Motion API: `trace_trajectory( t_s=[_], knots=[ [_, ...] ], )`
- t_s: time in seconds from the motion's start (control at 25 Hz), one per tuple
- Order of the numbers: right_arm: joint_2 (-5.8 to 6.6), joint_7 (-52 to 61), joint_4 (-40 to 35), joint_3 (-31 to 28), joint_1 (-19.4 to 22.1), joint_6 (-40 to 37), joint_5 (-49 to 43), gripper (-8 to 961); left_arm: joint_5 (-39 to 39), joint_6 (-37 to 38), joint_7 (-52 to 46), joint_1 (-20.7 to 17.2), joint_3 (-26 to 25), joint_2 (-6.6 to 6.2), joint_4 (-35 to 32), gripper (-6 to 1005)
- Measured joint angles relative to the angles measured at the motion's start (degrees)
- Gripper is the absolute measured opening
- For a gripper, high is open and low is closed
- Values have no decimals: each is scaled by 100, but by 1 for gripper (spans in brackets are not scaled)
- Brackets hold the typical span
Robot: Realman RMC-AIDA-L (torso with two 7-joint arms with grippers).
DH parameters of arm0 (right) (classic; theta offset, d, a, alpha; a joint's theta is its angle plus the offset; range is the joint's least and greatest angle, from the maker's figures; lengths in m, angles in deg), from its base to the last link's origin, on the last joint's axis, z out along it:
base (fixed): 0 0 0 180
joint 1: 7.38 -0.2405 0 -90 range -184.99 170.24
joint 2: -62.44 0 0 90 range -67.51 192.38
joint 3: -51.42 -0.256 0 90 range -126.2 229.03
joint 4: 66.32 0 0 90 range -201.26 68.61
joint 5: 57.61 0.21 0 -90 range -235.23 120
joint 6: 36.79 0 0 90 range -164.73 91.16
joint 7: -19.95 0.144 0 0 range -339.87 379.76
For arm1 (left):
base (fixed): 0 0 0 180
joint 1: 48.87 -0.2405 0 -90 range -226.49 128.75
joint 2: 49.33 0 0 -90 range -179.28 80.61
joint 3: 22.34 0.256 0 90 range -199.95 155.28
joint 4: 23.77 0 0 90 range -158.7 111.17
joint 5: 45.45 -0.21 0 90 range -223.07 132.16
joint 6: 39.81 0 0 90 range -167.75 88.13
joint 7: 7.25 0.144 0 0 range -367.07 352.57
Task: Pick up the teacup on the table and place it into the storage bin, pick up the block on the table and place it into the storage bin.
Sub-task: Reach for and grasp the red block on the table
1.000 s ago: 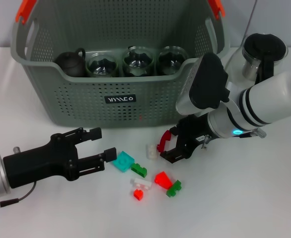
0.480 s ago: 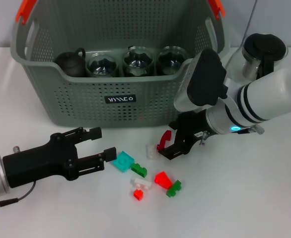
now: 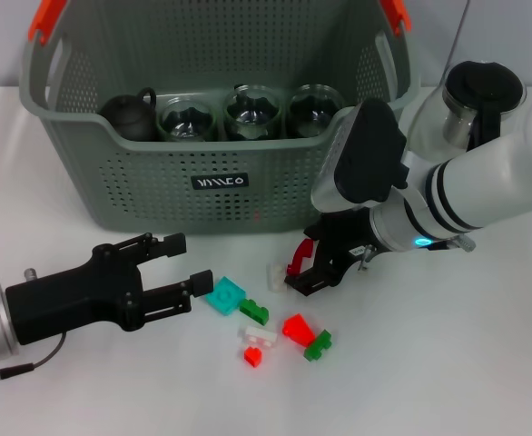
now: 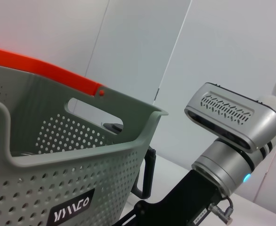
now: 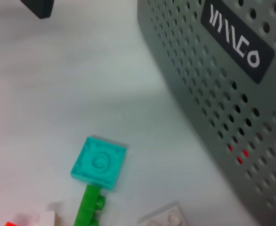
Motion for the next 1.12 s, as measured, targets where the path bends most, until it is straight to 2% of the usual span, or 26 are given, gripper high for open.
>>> trace_trajectory(
  t_s=[0.24,1.04,1.12],
  knots=[
    [3,12,151,177,-68,168,104,843,0,9,1,-3,-4,1,6,764],
    [-3,193,346,223,-134,334,193,808,0,14,2,-11,-4,1,11,764],
    [-2,200,346,230,-139,307,193,727,0,14,2,-11,-4,1,11,764]
  ],
)
